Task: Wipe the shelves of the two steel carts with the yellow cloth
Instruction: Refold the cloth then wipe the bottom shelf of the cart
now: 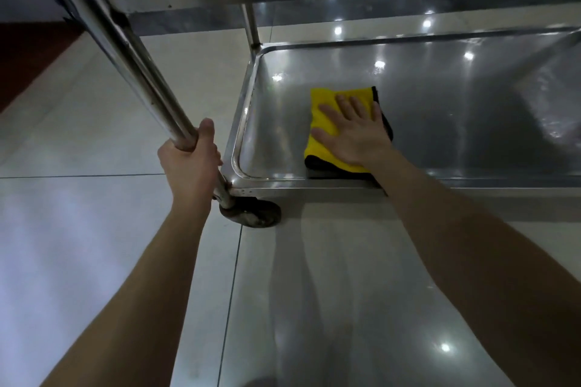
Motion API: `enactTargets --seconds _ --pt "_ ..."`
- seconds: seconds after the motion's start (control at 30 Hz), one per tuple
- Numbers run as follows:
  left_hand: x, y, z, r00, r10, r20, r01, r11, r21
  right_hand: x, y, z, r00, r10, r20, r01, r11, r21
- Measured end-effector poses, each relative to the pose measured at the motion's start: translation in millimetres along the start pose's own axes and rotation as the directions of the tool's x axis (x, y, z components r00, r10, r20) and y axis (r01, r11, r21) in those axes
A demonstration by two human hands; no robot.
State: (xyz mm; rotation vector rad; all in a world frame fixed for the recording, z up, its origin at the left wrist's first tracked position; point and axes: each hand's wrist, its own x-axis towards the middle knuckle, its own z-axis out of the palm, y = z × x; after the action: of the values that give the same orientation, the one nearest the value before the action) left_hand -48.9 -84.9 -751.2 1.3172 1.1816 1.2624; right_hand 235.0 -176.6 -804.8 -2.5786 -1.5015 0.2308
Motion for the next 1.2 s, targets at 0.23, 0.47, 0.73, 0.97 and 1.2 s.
enactTargets --seconds 0.23,0.47,0.73,0.97,1.2 --pt "-1 -4 -1 1.0 0.005 -0.013 -0.005 1.0 0.006 67 -10 -2 0.997 0.071 -0.038 -0.072 0.997 -0.032" --pt "2 -10 1 1.0 0.017 -0.021 -0.017 1.0 0.017 127 -105 8 0.996 -0.088 0.01 0.088 0.996 -0.014" --pt "2 -7 3 0.999 -0.039 -0.014 0.039 0.999 -0.012 56 -164 35 0.99 -0.141 -0.02 0.141 0.99 0.003" --pt "2 1 -1 0.995 -0.101 0.008 0.1 0.994 0.034 -10 -129 35 0.975 -0.218 0.041 0.218 0.976 0.018" --pt "6 2 -13 0.991 -0.126 0.053 0.116 0.981 0.156 -46 0 11 1.0 -0.006 -0.002 0.006 0.999 0.033"
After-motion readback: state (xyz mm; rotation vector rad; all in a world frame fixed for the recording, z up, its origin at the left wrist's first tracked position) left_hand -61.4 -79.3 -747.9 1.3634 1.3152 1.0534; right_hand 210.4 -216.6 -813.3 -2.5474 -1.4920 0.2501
